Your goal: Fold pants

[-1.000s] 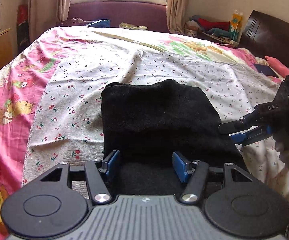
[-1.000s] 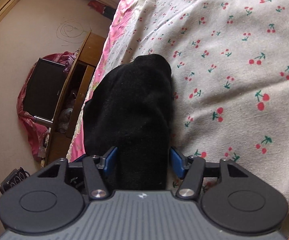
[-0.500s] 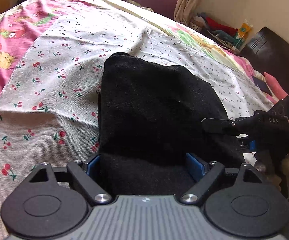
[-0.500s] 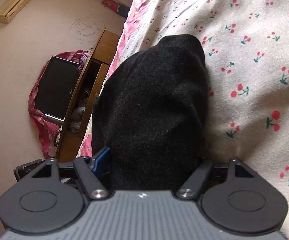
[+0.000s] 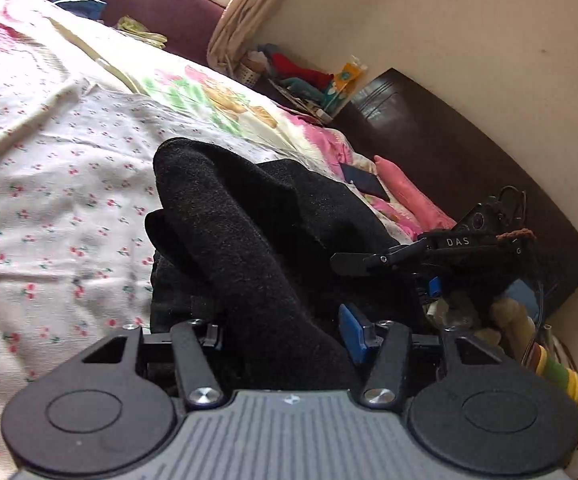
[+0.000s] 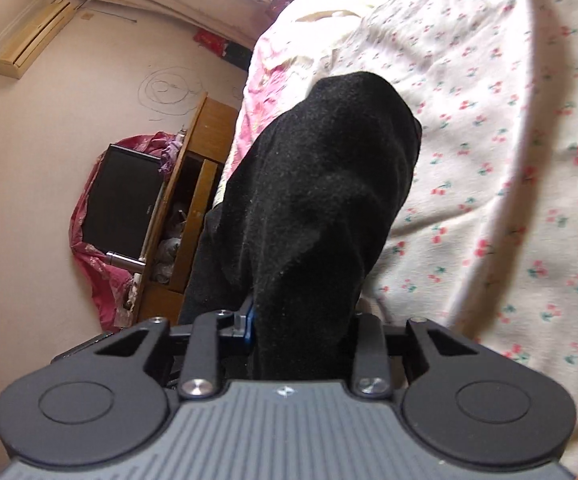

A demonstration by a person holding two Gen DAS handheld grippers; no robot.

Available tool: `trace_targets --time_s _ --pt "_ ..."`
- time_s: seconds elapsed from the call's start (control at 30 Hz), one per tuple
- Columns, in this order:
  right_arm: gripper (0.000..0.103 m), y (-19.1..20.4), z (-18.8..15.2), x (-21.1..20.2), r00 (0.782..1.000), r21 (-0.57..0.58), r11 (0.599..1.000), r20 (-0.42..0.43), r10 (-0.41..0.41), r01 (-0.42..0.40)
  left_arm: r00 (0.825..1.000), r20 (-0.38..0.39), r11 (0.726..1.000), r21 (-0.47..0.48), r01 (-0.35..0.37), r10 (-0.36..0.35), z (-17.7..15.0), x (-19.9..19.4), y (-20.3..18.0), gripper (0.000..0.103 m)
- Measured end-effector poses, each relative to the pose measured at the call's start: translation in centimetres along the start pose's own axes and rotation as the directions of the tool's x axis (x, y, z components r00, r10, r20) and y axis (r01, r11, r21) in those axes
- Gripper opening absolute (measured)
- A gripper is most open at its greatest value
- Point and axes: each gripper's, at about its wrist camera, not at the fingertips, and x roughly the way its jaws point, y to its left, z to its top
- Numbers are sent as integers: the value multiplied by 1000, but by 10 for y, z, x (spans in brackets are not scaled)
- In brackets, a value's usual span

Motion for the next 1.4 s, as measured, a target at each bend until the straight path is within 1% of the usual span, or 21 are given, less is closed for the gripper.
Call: trace_targets --time_s 0.03,0.1,0.13,0.2,0.3,0.43,0.47,0.6,0.7,0.77,0.8,0.83,0.9,0.93,0.97,1.07,1.13,1.2,1.27,1.33,1.4 --pt "34 -8 1 -14 999 -12 999 10 -43 43 999 -34 999 33 -19 20 -4 25 -5 65" --pt "53 -35 4 -28 987 -23 987 23 -159 160 986 -121 990 101 -103 115 -17 72 -7 69" --pt "56 -53 4 -30 966 12 967 48 -253 253 970 -178 984 98 -147 163 -24 95 -5 69" --pt "52 -86 -1 -36 907 79 910 83 -413 407 962 -188 973 156 -168 196 -27 103 -18 70" --pt "49 -94 -18 -69 914 129 936 209 -349 328 949 -165 945 239 -225 268 -20 83 -44 71" --pt "49 -58 -35 -106 859 1 937 397 -322 350 907 -61 855 365 -368 417 -19 51 -67 72" --pt "50 -49 -36 -107 855 -47 933 418 -306 357 900 -24 834 388 -393 436 -17 48 -72 72" --pt "50 -29 -28 -66 887 -172 928 394 -242 330 886 107 768 460 -446 450 -8 68 -89 73" --pt "50 -26 -38 -31 908 -191 922 325 -264 336 887 125 772 448 -451 445 3 99 -75 73" --pt "50 -25 -54 -23 917 -233 912 299 -264 338 854 97 737 462 -494 512 2 123 -54 73" --pt "50 -28 -62 -20 921 -248 908 287 -264 338 845 82 732 461 -502 528 2 130 -41 78" --pt "49 -33 -76 -17 926 -264 903 263 -269 338 852 53 758 430 -491 521 1 135 -26 83" --pt "49 -41 -99 -6 920 -335 865 256 -298 373 882 -2 846 285 -451 471 8 132 -1 94" --pt "49 -38 -106 -3 906 -382 829 276 -320 409 893 -22 873 221 -435 450 11 127 6 94" --pt "49 -32 -109 -3 899 -406 808 286 -331 426 896 -14 881 188 -434 445 11 121 6 94" --pt "50 -8 -109 -15 908 -415 818 304 -288 399 862 68 824 262 -502 503 4 95 -18 93" --pt "50 9 -119 -16 919 -463 806 312 -242 369 848 101 802 286 -525 520 -4 76 -35 93" --pt "51 19 -127 -8 927 -491 797 299 -227 353 830 100 773 320 -548 548 -14 63 -46 93" --pt "51 16 -130 10 939 -463 822 250 -237 331 805 85 741 345 -576 587 -22 56 -50 93" --pt "51 17 -134 16 930 -448 821 260 -260 355 803 69 747 326 -579 592 -27 47 -52 93" --pt "51 26 -141 5 924 -479 798 290 -248 365 826 51 785 285 -550 561 -29 37 -51 93"
